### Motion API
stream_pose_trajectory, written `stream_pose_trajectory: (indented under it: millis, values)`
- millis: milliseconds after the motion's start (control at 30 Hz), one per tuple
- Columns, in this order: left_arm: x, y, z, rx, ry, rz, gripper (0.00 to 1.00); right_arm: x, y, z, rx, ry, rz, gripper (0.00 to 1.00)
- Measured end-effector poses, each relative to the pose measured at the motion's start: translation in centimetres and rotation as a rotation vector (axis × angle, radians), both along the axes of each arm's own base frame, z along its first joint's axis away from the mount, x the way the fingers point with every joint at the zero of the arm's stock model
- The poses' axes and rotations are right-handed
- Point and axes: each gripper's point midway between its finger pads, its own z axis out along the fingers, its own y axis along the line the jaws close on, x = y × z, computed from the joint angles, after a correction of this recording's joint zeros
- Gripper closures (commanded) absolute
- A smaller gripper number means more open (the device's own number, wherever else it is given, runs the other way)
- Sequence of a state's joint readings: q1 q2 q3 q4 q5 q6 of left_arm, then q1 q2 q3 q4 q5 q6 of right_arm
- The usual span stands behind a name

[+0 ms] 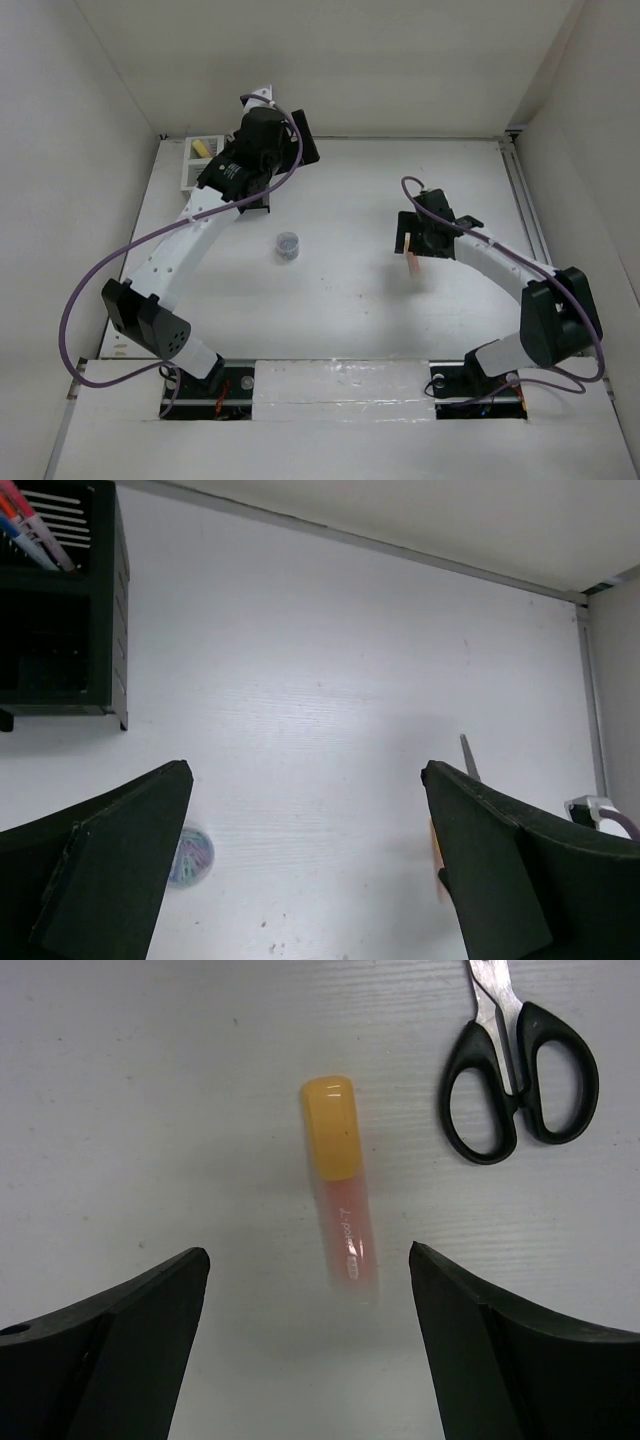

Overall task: Sort the stationery into containers
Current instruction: Pick up the pen from the center of the board.

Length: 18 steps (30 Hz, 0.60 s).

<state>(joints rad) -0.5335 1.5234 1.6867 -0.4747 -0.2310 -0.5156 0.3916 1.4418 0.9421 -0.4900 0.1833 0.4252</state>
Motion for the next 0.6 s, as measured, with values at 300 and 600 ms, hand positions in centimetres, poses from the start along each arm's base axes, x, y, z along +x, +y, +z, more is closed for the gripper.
stream_pose_trajectory:
  millis: [300, 600]
  values:
    - [0.4, 1.0, -1.2, -0.005, 0.025, 0.025, 0.00, -1.6, -1.0, -5.5, -0.025, 0.166, -0.005, 0.28]
    - [-0.5, 1.5, 0.7, -0.028, -0.021, 0.025, 0.00, -2.5, -0.8, -6.1, -0.042, 0.200, 0.020, 0.85]
